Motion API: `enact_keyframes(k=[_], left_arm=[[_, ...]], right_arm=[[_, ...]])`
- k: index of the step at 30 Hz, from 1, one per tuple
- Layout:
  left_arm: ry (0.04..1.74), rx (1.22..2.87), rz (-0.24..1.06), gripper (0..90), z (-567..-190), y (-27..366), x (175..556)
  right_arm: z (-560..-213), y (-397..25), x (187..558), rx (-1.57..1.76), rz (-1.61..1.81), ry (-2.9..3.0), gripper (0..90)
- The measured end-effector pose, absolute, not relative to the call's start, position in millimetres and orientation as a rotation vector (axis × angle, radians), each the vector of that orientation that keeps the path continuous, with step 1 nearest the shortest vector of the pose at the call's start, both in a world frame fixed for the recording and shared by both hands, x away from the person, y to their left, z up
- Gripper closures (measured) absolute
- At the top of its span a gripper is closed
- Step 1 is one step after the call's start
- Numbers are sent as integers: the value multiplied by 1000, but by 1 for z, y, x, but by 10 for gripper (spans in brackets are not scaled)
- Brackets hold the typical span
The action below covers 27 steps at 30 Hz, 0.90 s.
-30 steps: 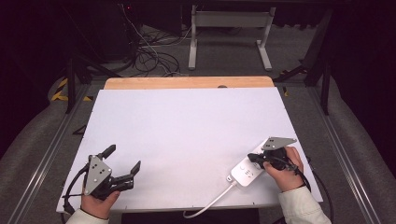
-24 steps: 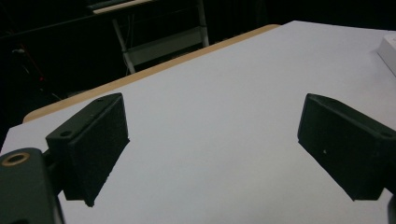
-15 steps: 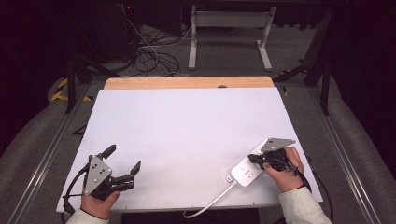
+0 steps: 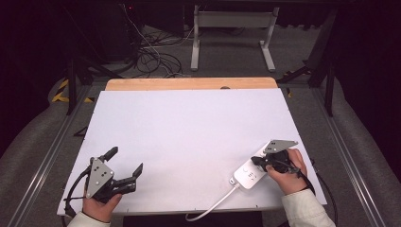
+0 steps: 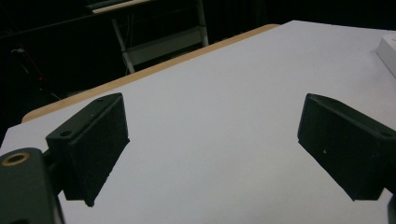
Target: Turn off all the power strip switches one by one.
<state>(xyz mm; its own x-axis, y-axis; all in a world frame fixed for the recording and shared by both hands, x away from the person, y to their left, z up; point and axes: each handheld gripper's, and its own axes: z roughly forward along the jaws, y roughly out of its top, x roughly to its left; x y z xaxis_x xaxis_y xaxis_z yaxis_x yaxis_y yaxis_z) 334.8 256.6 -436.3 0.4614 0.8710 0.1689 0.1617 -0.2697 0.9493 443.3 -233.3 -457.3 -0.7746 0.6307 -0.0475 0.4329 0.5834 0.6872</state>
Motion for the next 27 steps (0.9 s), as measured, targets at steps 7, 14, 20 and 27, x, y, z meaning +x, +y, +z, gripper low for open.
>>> enact_keyframes(k=[7,14,20,27], left_arm=[[894,1717,903,93,-436,257,334],[891,1720,903,92,-436,257,336],[888,1719,906,92,-436,257,334],[887,1720,906,92,-436,257,335]], right_arm=[[-453,-237,440,856,1067,2484,900],[-432,-241,429,804,1191,2398,900],[-427,-238,426,788,1202,2393,900],[-426,-238,426,790,1207,2391,900]])
